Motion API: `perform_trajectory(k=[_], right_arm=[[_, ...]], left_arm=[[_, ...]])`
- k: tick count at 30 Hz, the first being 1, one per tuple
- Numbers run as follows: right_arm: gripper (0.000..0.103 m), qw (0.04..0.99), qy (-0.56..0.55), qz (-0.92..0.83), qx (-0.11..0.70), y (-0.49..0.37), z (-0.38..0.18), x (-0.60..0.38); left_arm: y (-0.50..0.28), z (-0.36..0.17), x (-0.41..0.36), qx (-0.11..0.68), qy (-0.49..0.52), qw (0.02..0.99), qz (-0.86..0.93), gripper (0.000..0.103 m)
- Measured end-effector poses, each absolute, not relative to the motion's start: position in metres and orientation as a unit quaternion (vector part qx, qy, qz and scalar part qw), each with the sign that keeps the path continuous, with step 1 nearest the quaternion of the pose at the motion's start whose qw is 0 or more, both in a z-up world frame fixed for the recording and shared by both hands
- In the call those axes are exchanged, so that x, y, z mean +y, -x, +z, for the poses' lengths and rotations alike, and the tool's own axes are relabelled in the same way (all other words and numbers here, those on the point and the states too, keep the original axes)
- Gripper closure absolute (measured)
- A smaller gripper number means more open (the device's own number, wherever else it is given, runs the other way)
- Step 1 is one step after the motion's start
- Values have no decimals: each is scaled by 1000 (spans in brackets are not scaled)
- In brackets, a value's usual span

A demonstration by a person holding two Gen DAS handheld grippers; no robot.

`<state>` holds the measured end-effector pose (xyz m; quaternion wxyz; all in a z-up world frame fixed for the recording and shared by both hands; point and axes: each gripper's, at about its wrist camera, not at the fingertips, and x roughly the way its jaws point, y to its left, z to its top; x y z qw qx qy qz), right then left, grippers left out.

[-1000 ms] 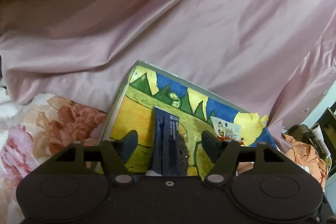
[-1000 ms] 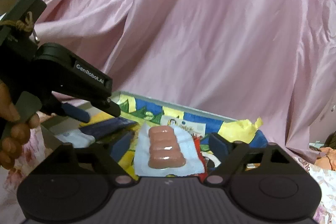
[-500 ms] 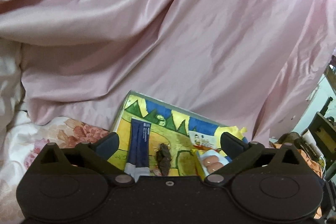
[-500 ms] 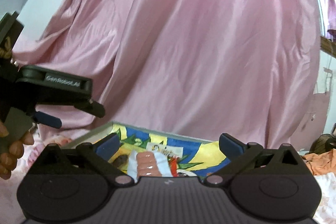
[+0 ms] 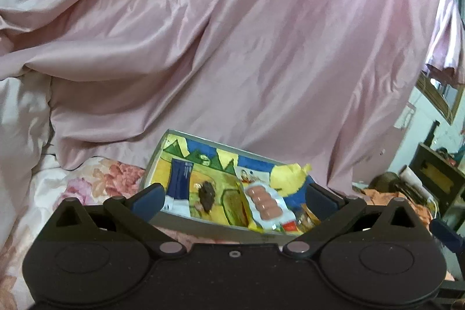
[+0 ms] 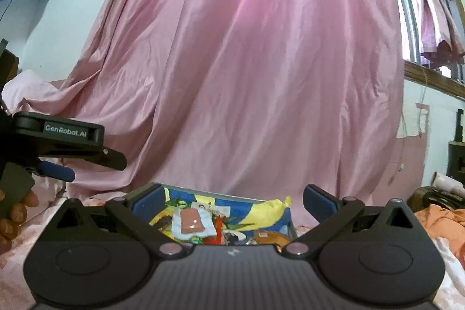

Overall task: Organize snacks
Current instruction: 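Withdraw both tools from the tray toward the remaining snacks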

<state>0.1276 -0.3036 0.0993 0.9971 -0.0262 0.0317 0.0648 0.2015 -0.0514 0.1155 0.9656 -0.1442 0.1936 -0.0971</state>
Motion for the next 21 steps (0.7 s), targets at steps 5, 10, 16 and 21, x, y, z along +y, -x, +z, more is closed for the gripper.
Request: perform_trajectory(k=[5, 10, 16, 21], right_arm=[[0, 998, 16, 53, 40, -100, 95, -313], [0, 997, 11, 52, 54, -77, 85, -318], [0, 994, 8, 56, 98, -55, 65, -320], [0, 987, 21, 62, 148, -48, 51, -314]], left_arm=[[-175, 107, -57, 199, 130, 966, -98, 1], [-152, 94, -58, 215, 119, 965, -96, 1], [-129, 68, -57, 247, 94, 959, -101, 1], [-120, 47, -52, 276, 87, 952, -102, 1]])
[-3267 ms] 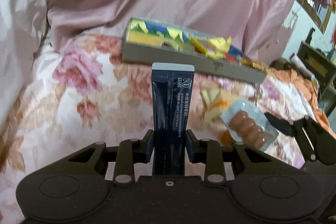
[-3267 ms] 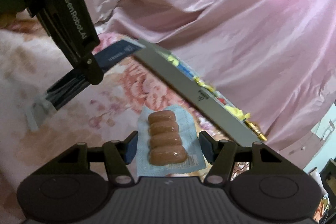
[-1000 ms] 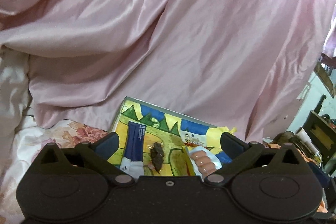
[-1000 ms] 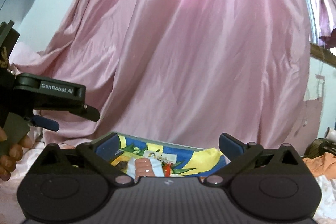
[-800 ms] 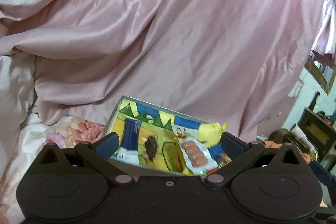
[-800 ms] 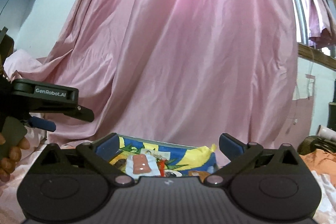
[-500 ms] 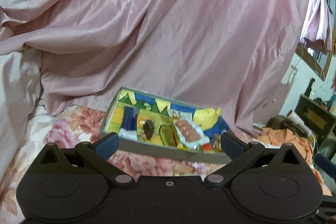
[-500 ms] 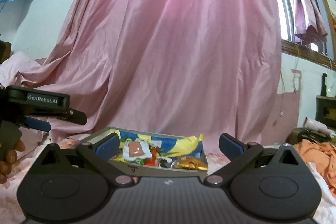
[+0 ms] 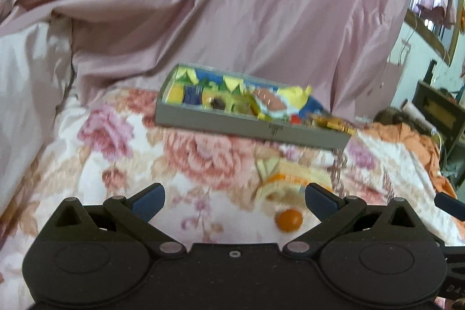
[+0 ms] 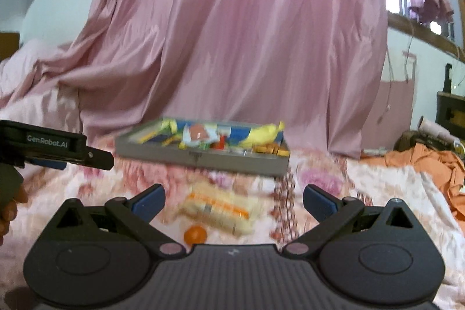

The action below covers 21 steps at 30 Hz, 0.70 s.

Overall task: Organize snacks
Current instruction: 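Withdraw both tools from the tray toward the remaining snacks, then grasp the yellow cake pack with the left tool while the right tool grasps the orange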

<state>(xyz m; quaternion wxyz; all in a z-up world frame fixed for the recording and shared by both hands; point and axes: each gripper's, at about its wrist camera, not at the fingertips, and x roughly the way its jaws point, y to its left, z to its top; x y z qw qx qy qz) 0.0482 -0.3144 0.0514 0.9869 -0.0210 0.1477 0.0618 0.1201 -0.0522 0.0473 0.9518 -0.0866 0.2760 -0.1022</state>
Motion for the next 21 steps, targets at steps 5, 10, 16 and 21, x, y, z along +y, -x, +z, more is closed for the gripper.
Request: perform_trajectory(k=[5, 10, 16, 21], right_arm=[[0, 978, 30, 67, 194, -52, 37, -308], [0, 970, 28, 72, 232, -60, 18, -305], [0, 958, 3, 78, 275, -72, 0, -307], [0, 954, 9, 80, 287, -76, -8, -303]], left_arm=[[-120, 30, -49, 305, 85, 943, -99, 1], [-128, 16, -50, 329, 72, 936, -101, 1], [-142, -1, -52, 374, 80, 915, -126, 1], [-150, -12, -59, 392, 74, 907, -137, 1]])
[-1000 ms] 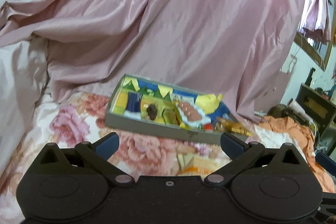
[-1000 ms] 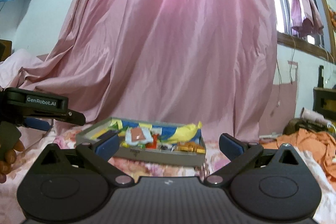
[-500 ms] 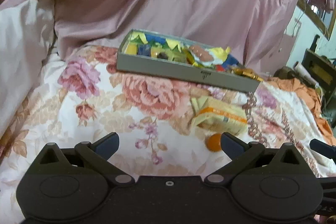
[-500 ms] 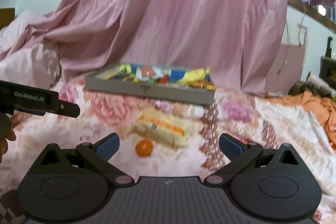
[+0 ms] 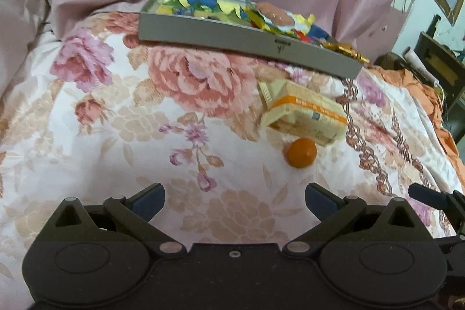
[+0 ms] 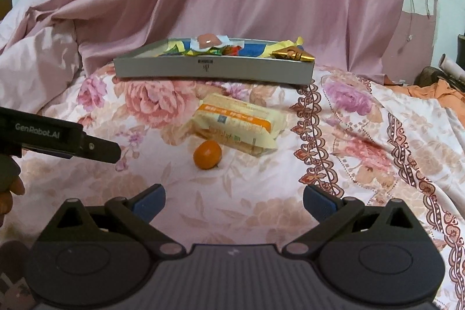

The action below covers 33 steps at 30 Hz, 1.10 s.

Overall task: Organize snacks
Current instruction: 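Grasp the yellow cake pack with the left tool while the right tool grasps the orange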

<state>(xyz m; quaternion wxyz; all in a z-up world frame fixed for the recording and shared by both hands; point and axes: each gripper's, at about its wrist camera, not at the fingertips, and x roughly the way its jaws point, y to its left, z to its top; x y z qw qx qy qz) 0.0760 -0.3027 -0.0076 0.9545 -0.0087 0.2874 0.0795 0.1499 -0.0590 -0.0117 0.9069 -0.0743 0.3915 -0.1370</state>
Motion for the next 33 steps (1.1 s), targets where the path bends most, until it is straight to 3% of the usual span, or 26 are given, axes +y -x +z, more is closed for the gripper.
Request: perform_trajectory(k=[17, 27, 33], right_arm=[[0, 946, 34, 66, 315, -98, -31, -294], [1, 956, 92, 115, 255, -118, -34, -277], [13, 949, 103, 149, 257, -139, -45, -267]], left_arm=[[-192, -9, -88, 392, 13, 898, -200, 1], [-224, 22, -120, 331, -75, 894, -293, 1], [-245, 26, -151, 318, -125, 866, -364, 1]])
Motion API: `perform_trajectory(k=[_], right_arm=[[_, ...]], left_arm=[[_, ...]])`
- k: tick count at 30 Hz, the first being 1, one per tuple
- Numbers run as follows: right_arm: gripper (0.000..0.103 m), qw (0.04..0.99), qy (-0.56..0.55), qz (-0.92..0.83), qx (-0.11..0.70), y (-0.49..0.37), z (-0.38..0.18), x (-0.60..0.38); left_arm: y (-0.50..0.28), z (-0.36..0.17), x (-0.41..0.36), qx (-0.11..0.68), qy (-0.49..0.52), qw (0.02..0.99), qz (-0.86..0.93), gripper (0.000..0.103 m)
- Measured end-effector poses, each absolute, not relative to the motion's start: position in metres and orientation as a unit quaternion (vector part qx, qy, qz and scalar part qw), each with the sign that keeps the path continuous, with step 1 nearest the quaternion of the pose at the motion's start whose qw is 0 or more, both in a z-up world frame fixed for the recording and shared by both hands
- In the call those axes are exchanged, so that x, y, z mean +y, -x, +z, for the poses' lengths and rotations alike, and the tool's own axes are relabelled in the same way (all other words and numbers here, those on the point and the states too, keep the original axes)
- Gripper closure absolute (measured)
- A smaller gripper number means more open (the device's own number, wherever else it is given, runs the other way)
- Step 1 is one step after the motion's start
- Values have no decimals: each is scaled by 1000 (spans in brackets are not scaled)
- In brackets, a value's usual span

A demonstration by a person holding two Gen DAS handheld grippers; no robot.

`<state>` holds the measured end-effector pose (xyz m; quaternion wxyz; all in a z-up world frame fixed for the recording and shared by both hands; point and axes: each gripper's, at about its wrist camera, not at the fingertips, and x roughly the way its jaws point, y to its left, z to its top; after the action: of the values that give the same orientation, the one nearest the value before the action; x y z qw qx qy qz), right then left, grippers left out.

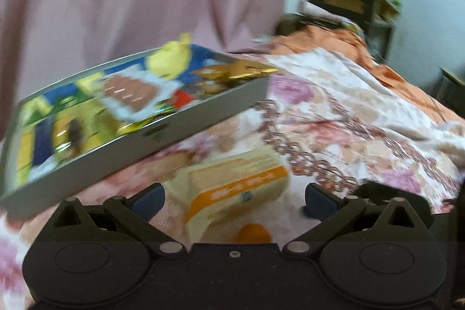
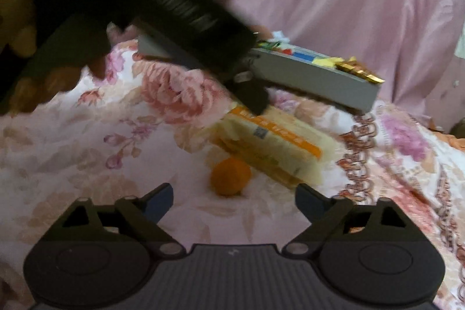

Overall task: Organize snacks
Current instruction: 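Grasp the yellow cake pack with the left tool while the right tool grasps the orange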

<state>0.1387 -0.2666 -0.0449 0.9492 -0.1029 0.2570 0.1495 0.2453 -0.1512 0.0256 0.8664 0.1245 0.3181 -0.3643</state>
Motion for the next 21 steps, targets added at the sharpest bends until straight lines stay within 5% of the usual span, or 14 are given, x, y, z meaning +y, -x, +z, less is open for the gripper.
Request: perform_trajectory(k=[13, 21], right_arm=[[39, 946, 61, 156, 276, -167, -58, -270], [54, 948, 48, 151, 276, -170, -59, -270]], left_arm=[[-272, 4, -215, 294, -303, 789, -446, 1], [-287, -9, -223, 337, -312, 776, -432, 20]])
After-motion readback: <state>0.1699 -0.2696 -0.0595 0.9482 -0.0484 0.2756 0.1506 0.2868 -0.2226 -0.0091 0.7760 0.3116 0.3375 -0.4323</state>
